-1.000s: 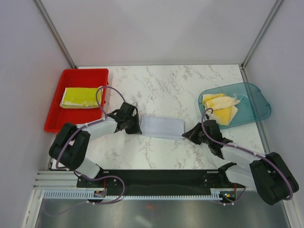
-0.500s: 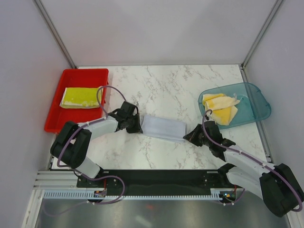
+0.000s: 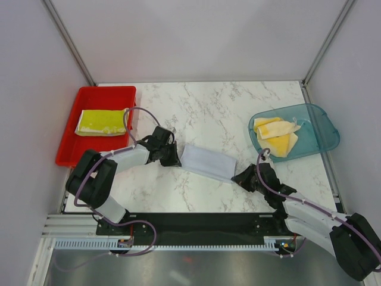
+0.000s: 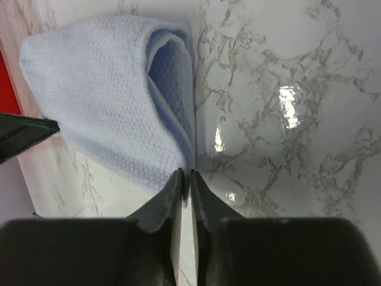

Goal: Fold and stack the towels
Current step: Fold the towel

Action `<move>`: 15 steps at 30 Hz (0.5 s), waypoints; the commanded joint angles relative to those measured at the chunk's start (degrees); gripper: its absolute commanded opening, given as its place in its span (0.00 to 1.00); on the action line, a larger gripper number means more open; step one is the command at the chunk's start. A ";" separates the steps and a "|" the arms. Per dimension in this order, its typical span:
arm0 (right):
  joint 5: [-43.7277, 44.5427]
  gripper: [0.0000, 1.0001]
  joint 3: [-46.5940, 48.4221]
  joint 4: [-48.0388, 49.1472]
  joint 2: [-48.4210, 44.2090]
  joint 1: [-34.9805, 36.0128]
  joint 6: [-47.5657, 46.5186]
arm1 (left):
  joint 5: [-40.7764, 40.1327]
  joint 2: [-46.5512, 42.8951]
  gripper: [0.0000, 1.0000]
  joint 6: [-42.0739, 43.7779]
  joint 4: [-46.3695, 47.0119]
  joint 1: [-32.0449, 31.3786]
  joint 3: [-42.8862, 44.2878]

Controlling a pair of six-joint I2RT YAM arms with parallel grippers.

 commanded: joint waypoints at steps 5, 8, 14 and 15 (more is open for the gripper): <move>1.07 0.26 -1.23 1.48 0.50 1.78 0.63 | -4.89 -1.39 0.34 1.46 -5.40 1.48 3.38; 1.94 0.32 0.61 -3.70 -1.96 1.87 -0.95 | -5.24 -3.06 0.41 2.69 -8.74 1.66 7.06; 5.81 0.39 9.75 -22.51 -8.64 1.69 -5.17 | -6.04 -8.25 0.46 3.93 -12.70 1.57 13.31; 5.81 0.40 11.50 -24.96 -8.38 1.69 -6.05 | -5.60 -8.51 0.47 3.84 -12.53 1.57 13.85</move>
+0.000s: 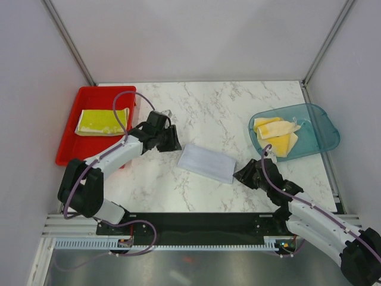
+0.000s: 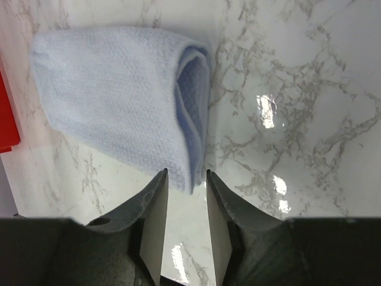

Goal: Fold and stack the towels
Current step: Fold the towel, then neatly place the folded towel into the bin

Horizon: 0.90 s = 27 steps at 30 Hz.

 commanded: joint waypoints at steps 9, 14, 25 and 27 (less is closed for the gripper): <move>1.15 0.10 15.90 0.89 12.59 0.03 -13.79 | 16.53 4.43 0.46 -2.89 15.08 -0.01 -0.51; -0.17 0.06 20.75 6.24 24.98 -1.37 -20.03 | 16.18 11.56 0.42 -1.76 17.64 -0.01 -0.69; 5.81 0.03 15.13 16.80 34.75 -2.43 -29.52 | 7.48 14.91 0.39 -3.23 15.36 -0.01 -2.60; 3.79 0.04 16.71 19.26 37.02 -2.43 -33.64 | 5.91 12.28 0.39 -4.73 15.53 -0.09 -4.37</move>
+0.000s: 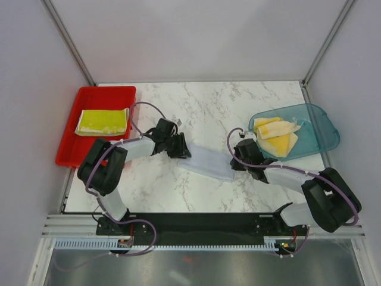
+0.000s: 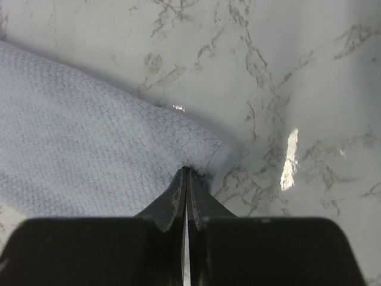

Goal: Fold and stack the towels
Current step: Neatly place the folded towel into the bin

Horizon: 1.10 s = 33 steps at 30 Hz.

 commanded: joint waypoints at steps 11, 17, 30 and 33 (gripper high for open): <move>-10.69 0.11 12.56 -2.60 2.91 -0.47 -7.03 | -4.28 -13.26 0.47 -3.80 -2.05 -0.84 -2.63; -15.35 0.11 8.64 -6.05 -2.63 -0.20 -0.35 | -6.92 -8.69 0.47 1.48 -7.87 -0.23 5.39; -11.49 0.10 -8.08 5.21 -4.39 0.32 4.67 | -6.66 3.62 0.45 5.18 -6.46 3.11 8.20; -11.66 0.10 -8.52 5.12 -4.83 0.24 3.62 | -3.94 2.05 0.45 6.84 -6.64 3.90 10.13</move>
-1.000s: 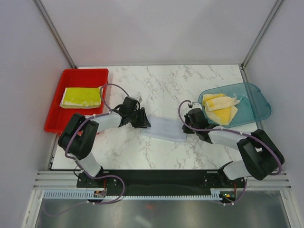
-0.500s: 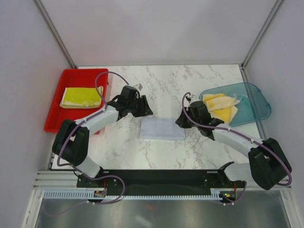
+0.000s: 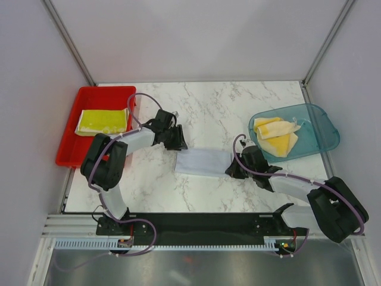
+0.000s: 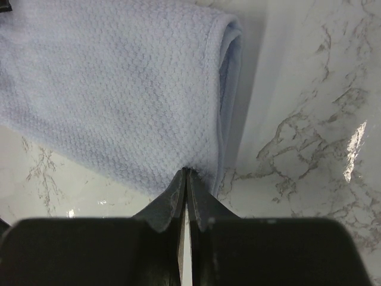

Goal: Fold and stack the towels
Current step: Neatly place the folded towel into the bin

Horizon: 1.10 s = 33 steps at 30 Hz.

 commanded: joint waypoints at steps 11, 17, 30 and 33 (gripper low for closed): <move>-5.87 0.19 7.12 -5.68 -10.45 0.33 -0.96 | -1.15 -13.77 0.65 10.69 -14.33 1.48 -0.74; -8.61 0.56 13.27 -10.33 -16.61 0.33 -1.66 | 4.57 -11.87 0.67 9.46 -8.79 1.30 -8.58; -6.15 0.82 13.55 -12.10 -21.98 0.33 -1.40 | 8.79 -4.13 0.62 4.36 -1.92 1.13 -10.43; -7.29 0.82 13.90 -11.92 -21.45 0.33 -1.66 | 5.81 -2.89 0.59 3.05 -2.36 1.13 -11.04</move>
